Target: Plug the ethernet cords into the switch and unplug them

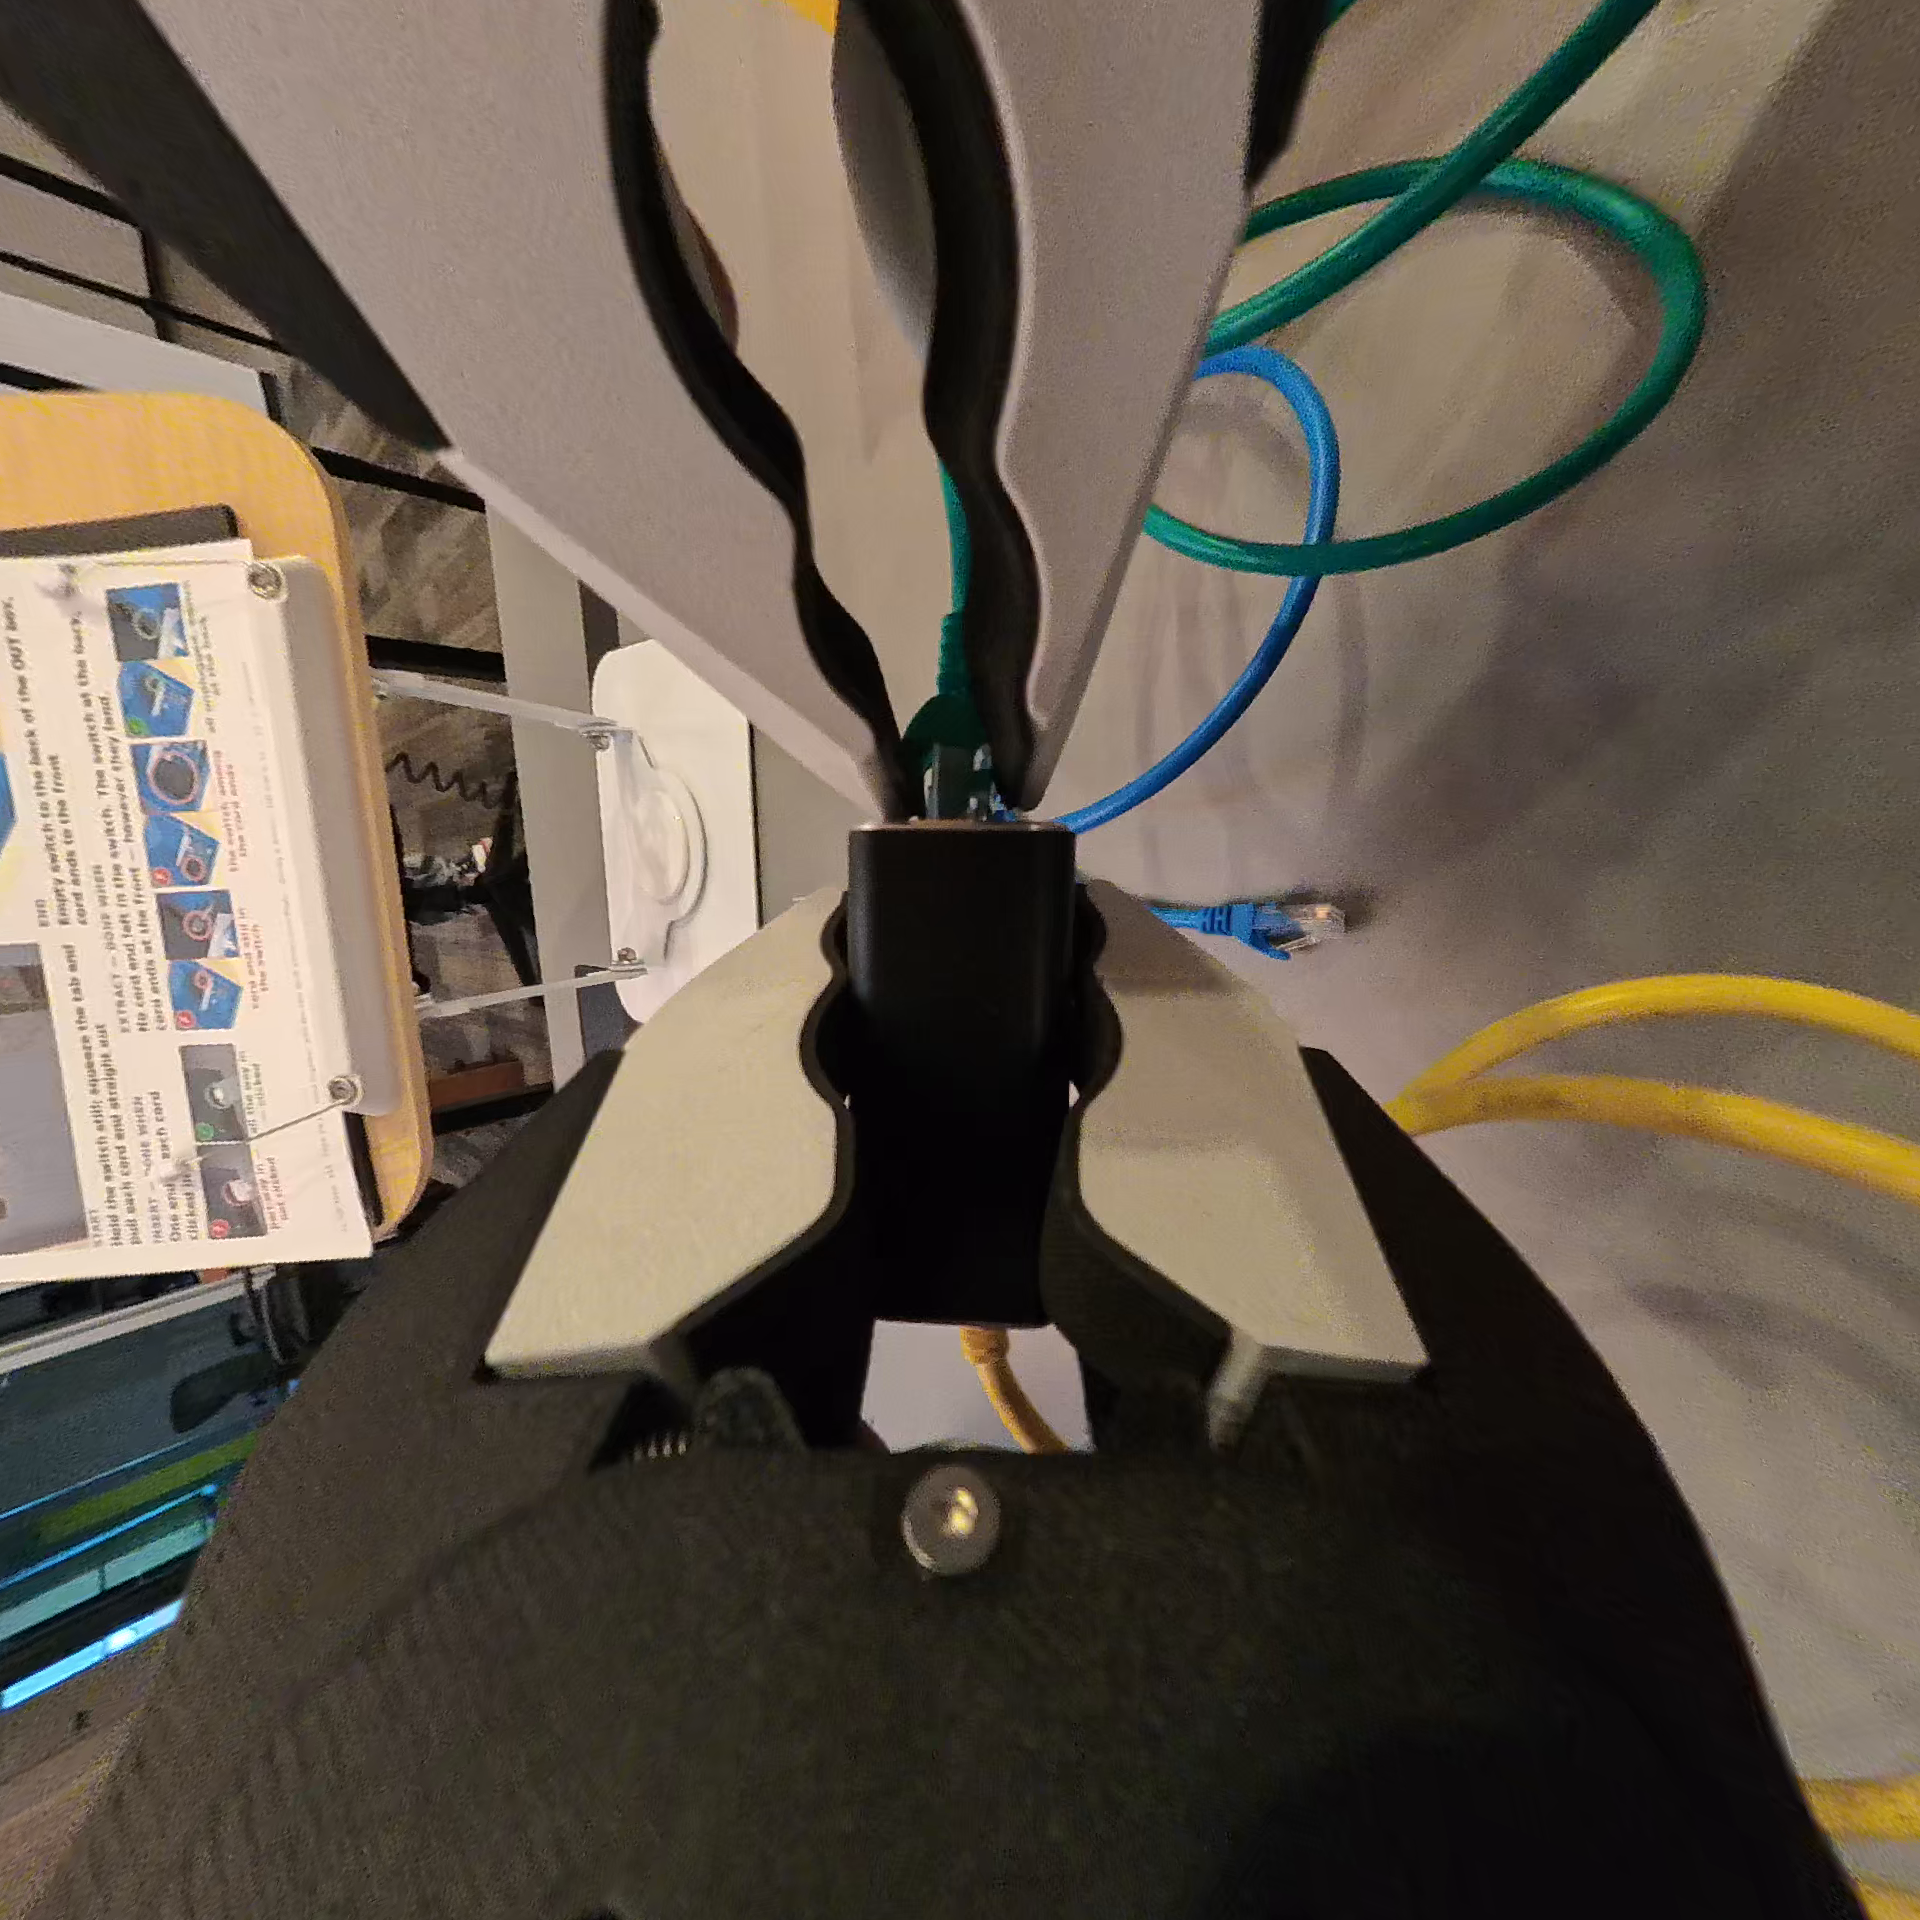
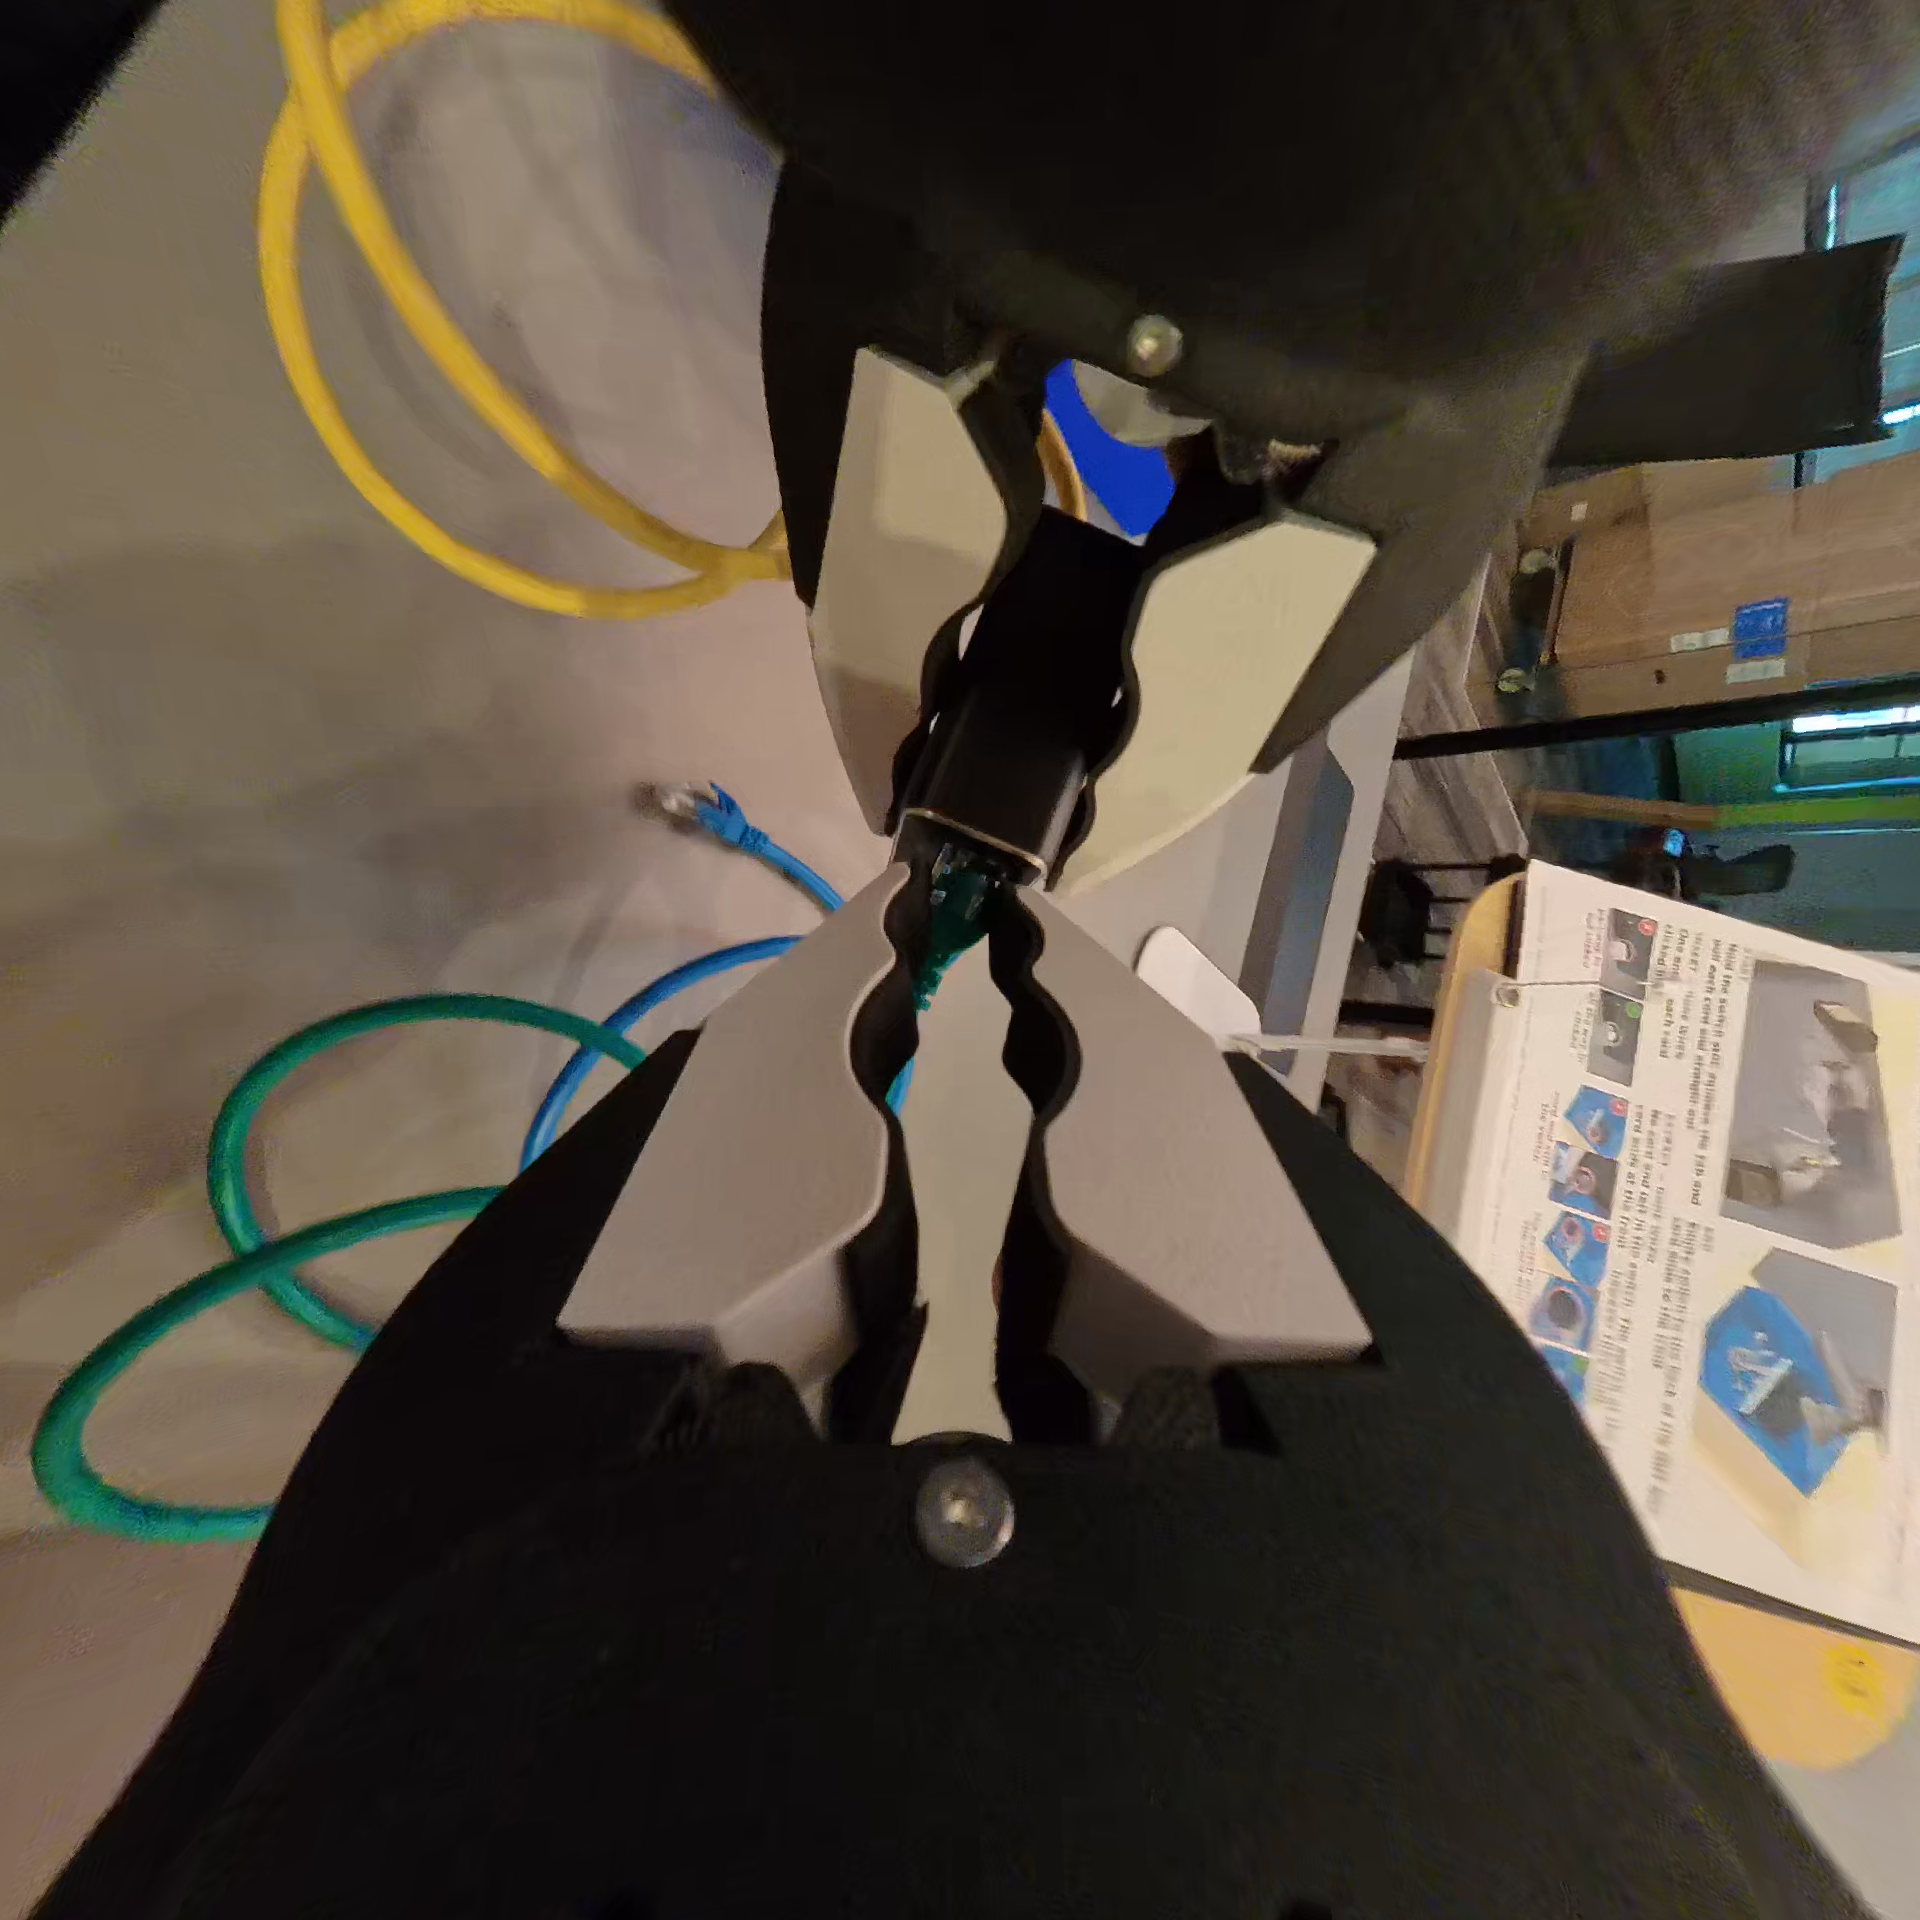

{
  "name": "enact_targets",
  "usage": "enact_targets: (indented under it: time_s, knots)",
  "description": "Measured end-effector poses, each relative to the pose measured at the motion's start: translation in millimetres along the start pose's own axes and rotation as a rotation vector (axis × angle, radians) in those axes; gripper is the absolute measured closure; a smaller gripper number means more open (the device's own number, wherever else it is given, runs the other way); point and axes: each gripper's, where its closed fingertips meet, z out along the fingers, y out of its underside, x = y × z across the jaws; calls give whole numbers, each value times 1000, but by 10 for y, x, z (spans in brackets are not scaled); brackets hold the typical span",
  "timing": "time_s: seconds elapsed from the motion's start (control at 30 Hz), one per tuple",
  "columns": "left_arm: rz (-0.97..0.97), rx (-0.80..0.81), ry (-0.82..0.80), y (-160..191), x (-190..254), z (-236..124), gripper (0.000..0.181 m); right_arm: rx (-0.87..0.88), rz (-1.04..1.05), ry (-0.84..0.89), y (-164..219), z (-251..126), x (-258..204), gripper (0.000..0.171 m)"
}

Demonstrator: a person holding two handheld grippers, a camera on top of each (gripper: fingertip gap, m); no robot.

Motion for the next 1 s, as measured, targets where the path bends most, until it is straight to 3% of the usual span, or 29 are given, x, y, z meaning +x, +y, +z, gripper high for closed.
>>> enact_targets:
  time_s: [0.1, 0.37, 0.6, 0.73, 0.83, 1.0]
  knots:
    - [-19, 2, 22, 21, 23, 31, 145, -82, -84, -1, 24, 28, -20, 164]
    - [-123, 98, 97, -68, 96, 22, 144, -34, -101, -61, 5, -42, -55, 164]
    - [-150, 92, 57, -89, 4, 8, 144, -29, 51, 48, 16, -95, 43, 164]
    - [-86, 79, 9, -99, -29, -45, 145, 89, 207, 107, -43, -135, 72, 163]
    - [-52, 53, 21, -134, 14, -70, 145, 94, 171, 99, -59, -164, 23, 162]
    - [-62, 51, 5, -167, -77, -139, 145, 75, 95, 168, -113, -223, 73, 146]
